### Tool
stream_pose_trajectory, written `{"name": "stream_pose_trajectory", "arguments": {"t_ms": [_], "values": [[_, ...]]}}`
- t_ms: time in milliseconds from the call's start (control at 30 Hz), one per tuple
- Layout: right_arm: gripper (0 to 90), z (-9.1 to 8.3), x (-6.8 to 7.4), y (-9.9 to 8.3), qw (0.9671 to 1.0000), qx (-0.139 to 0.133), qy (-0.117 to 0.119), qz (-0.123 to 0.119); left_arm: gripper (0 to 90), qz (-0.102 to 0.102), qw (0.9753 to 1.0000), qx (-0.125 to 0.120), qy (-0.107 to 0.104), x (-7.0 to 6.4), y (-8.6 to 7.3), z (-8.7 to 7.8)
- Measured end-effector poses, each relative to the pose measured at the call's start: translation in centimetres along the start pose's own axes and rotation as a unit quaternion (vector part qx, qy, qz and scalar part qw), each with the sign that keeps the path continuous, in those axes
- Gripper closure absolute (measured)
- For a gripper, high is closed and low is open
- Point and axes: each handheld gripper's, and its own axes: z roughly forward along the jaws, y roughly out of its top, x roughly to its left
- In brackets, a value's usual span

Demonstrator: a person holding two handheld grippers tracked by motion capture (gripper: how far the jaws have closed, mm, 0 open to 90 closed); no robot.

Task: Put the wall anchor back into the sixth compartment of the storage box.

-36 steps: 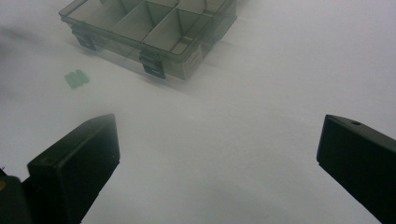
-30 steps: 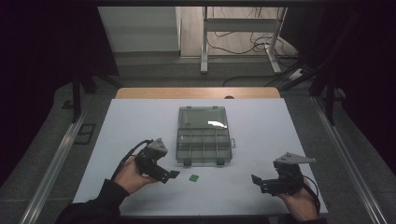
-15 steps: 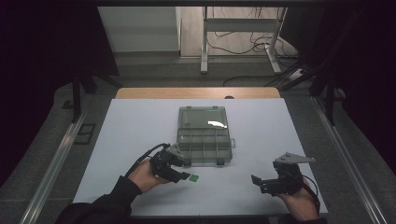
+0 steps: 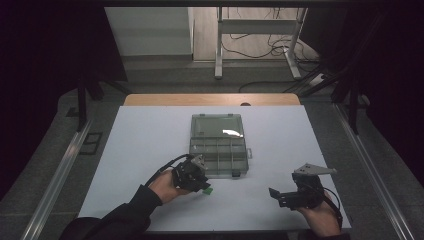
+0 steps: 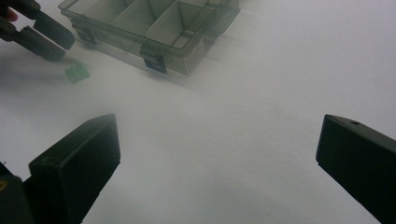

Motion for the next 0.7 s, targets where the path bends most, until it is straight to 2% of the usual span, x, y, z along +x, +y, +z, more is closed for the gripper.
{"name": "stream_pose_trajectory", "arguments": {"t_ms": [167,467,700], "values": [[0.0,0.0,0.0,0.0,1.0000,0.001,0.000,0.000,77.7,0.005,1.0000,0.004,-0.002,0.0,0.4,0.7],[0.0,0.0,0.0,0.0,1.0000,0.001,0.001,-0.001,77.8,0.014,0.9998,0.016,0.002,0.0,0.5,1.6],[0.0,0.0,0.0,0.0,1.0000,0.002,0.001,-0.001,77.7,0.011,0.9998,0.014,-0.001,0.1,0.5,1.9]]}}
